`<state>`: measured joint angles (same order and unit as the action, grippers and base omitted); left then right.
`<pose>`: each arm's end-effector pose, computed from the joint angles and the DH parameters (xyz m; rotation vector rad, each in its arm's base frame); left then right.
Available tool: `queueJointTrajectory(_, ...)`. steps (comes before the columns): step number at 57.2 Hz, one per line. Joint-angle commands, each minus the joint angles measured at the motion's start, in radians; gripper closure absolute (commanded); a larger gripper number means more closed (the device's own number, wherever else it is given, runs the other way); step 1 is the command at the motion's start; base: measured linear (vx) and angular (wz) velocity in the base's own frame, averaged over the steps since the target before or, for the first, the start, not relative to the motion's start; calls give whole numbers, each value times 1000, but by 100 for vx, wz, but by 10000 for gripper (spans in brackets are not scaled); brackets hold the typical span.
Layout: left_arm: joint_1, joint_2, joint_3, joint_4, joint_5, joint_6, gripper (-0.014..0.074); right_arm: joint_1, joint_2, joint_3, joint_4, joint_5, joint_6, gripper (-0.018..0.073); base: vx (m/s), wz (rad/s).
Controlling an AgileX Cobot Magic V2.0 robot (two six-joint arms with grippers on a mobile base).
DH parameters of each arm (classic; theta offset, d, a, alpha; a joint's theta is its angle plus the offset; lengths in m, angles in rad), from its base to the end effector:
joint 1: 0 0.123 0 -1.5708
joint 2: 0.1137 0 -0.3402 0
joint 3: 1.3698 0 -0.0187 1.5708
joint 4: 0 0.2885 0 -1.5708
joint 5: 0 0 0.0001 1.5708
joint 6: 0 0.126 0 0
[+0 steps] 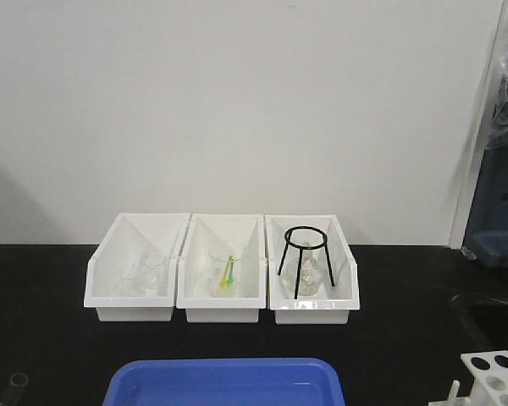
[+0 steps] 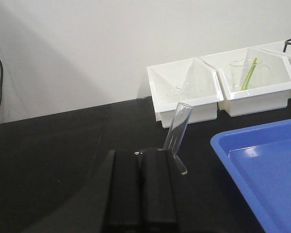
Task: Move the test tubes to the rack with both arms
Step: 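Move the left gripper toward the glass test tube in the beaker, then close the left gripper around the test tube's upper body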
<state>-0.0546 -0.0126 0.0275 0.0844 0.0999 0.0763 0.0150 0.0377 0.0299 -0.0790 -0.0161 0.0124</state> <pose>0.0738 -0.0030 0.1933 0.1649 1.5901 0.0889 0.0777 0.0013 0.2031 -0.0636 1.5339 -0.0401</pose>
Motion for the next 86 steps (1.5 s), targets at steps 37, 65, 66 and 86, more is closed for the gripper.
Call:
queueJointTrajectory(37,0,1,-110,-10,-411,-76,599,-5,25,-103,0,-172,2,568,0,0)
queueJointTrajectory(65,0,265,-420,-9,-51,-154,509,-5,246,-384,-5,58,0,561,0,0)
queueJointTrajectory(66,0,272,-420,-9,-48,-154,500,-5,251,-384,-5,58,0,561,0,0)
queueJointTrajectory(86,0,338,-420,-9,35,-154,223,-5,336,-384,-5,60,0,459,0,0)
